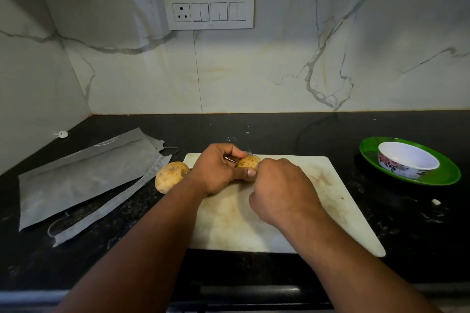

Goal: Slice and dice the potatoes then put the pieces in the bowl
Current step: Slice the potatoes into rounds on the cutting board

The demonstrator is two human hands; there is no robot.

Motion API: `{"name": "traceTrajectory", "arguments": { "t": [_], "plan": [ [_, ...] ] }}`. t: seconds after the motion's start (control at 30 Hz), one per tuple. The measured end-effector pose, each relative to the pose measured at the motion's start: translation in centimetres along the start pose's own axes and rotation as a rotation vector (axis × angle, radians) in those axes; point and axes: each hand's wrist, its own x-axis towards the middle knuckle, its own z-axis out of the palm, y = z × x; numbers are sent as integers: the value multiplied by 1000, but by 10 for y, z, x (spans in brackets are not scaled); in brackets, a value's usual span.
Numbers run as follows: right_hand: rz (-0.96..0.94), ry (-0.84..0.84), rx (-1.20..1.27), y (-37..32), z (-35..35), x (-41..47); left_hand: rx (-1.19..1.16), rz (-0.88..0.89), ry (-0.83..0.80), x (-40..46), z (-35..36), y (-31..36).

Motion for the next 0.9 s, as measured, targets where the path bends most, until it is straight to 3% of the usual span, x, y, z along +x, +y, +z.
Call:
{"name": "traceTrajectory", "arguments": {
  "t": [0.63, 0.9],
  "plan": [
    [-21, -159, -50, 1, 3, -32, -84, 2, -25, 4, 0, -9],
    [21, -36, -41, 17, -38, -51, -107, -1, -17, 2, 0, -9]
  ]
}}
